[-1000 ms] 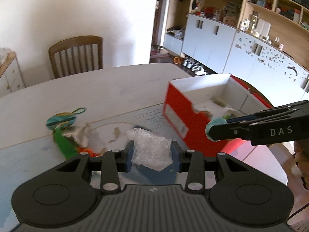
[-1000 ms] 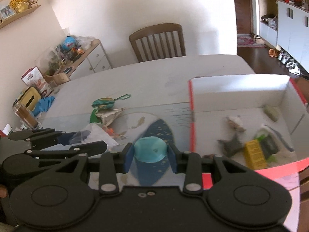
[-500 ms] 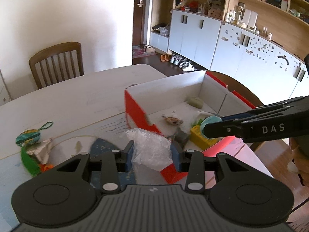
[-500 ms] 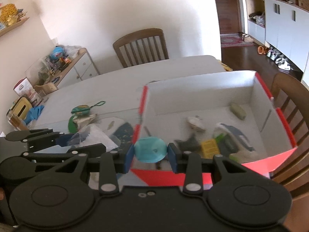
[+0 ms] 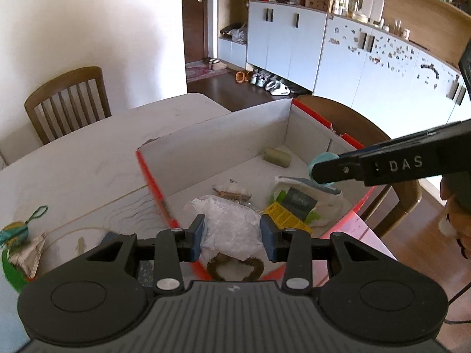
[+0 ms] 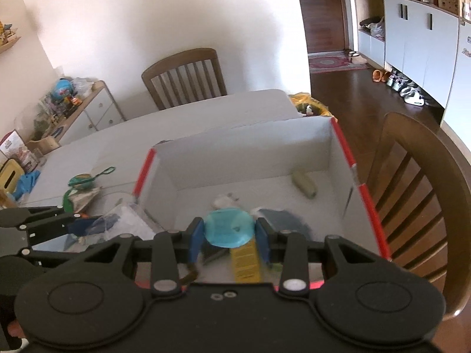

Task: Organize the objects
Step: 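Carry the plastic bag and light blue item into the red box and open both tools, then withdraw both tools from the box back over the table, then reach left tool toward the teal tasseled pouch while right tool approaches the silver foil packet, then close left tool on the teal pouch while right tool grasps the silver foil packet, then carry the teal pouch and foil packet over the red box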

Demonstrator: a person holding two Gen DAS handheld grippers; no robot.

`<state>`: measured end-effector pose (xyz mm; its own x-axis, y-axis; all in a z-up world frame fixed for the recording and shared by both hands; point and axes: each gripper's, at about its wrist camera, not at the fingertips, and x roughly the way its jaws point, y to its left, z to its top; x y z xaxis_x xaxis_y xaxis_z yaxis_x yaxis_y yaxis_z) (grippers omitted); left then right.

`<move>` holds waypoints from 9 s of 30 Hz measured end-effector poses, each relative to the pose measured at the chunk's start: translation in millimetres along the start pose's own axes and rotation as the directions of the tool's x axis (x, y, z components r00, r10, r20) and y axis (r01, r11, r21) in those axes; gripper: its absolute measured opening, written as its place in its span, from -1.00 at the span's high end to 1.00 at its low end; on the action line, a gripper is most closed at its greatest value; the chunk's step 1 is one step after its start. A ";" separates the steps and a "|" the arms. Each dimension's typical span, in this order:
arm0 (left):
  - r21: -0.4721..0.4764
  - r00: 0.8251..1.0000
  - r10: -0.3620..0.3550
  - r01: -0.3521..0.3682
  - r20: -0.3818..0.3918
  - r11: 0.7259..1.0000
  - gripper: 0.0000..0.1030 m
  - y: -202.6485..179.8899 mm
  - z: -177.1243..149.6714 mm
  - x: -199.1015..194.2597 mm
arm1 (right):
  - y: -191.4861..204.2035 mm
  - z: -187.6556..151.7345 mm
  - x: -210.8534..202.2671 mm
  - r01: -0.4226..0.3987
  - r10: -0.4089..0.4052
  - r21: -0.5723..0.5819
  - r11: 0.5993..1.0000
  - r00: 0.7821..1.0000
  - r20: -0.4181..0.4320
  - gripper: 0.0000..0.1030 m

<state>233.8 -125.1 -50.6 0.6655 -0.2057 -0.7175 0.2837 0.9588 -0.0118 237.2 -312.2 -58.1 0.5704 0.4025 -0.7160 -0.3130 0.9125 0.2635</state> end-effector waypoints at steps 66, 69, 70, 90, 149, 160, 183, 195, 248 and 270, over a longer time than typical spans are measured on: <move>-0.043 0.977 0.115 -0.124 -0.179 0.991 -0.17 -16.5 47.6 91.1 | -35.6 29.8 57.9 -0.020 0.013 -0.065 0.998 0.995 -0.103 0.13; -0.050 0.981 0.117 -0.126 -0.156 0.991 -0.17 -17.1 48.2 78.4 | -31.3 29.8 46.2 -0.038 0.033 -0.063 0.997 0.996 -0.081 0.12; -0.052 0.982 0.117 -0.126 -0.149 0.991 -0.17 -17.7 47.9 74.3 | -29.2 29.7 42.8 -0.045 0.041 -0.066 0.997 0.996 -0.075 0.11; -0.130 0.995 0.099 -0.096 0.020 0.987 -0.42 5.2 36.0 -20.8 | 8.8 17.8 -27.7 -0.088 0.095 -0.071 0.994 0.991 0.092 -0.58; -0.377 0.972 0.231 -0.202 0.034 0.904 -1.00 333.6 -68.2 -78.4 | 278.7 -6.4 98.8 -0.076 0.079 -0.228 0.971 0.997 0.002 -0.97; -0.355 0.982 0.183 -0.185 -0.039 0.916 -1.00 361.4 -51.8 -9.0 | 276.6 7.8 161.4 -0.069 0.051 -0.222 0.973 0.995 -0.087 -0.95; -0.376 0.984 0.124 -0.163 -0.126 0.912 -0.97 377.9 -62.6 72.5 | 279.3 19.6 211.2 -0.121 0.084 -0.214 0.969 0.981 -0.173 -0.95; -0.371 0.994 0.091 -0.106 -0.058 0.923 -0.43 380.6 -66.2 66.3 | 281.6 21.4 220.7 -0.142 0.102 -0.209 0.967 0.976 -0.191 -0.93; -0.461 0.974 0.224 -0.184 0.035 0.868 -0.39 402.9 -108.2 -75.6 | 328.8 24.4 207.2 -0.275 0.216 -0.296 0.915 0.952 -0.217 -0.04; -0.282 0.989 0.097 -0.061 0.115 0.957 -0.39 260.1 -46.2 -121.2 | 249.7 9.8 60.2 -0.190 0.183 -0.185 0.964 0.982 -0.051 -0.04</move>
<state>195.1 158.2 1.1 0.7647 -0.1328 -0.6306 0.0361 0.9858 -0.1639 200.8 -59.5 -29.1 0.4636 0.5587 -0.6877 -0.5507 0.7897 0.2703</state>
